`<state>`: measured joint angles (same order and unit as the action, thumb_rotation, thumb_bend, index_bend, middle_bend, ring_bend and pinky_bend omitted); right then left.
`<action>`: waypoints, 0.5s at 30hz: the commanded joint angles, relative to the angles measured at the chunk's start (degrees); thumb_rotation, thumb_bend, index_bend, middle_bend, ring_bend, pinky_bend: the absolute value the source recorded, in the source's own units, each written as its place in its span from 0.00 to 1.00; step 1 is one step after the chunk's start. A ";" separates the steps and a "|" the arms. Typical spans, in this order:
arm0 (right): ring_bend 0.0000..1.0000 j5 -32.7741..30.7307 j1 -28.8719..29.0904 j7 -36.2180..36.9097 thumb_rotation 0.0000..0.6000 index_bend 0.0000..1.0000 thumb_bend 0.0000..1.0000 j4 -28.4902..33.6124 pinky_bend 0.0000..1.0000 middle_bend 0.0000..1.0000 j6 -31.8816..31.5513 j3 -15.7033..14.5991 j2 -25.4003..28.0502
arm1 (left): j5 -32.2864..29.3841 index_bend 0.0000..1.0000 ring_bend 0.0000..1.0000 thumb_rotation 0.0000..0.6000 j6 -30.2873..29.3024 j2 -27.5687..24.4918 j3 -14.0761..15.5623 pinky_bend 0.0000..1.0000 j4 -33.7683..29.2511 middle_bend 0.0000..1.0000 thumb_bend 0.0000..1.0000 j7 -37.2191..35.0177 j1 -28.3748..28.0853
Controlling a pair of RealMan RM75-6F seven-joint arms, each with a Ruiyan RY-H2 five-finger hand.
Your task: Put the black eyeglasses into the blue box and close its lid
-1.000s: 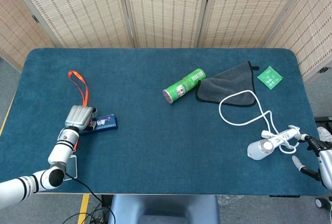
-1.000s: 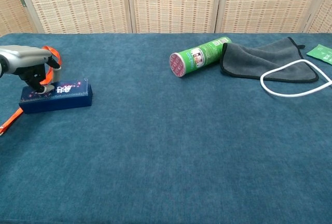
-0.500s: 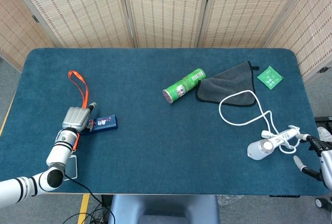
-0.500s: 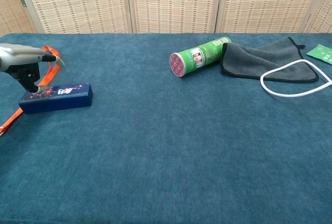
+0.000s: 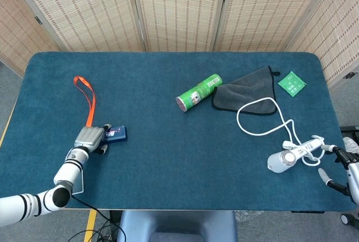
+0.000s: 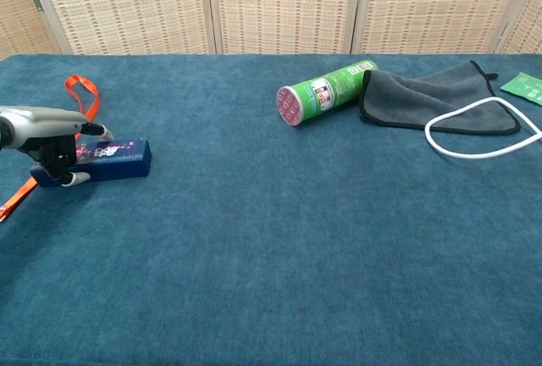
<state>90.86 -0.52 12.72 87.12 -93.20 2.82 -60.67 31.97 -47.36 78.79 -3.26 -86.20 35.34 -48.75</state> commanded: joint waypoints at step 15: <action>0.51 0.09 0.83 -0.95 1.00 0.29 0.29 0.62 0.45 0.40 0.87 0.40 0.06 | 17.73 0.09 0.59 1.00 -7.94 0.21 0.87 0.85 -4.07 0.57 0.25 -7.17 4.25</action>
<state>90.93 0.26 11.81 87.71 -92.37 3.22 -60.62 47.55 -53.60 79.97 -2.43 -88.63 29.50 -45.59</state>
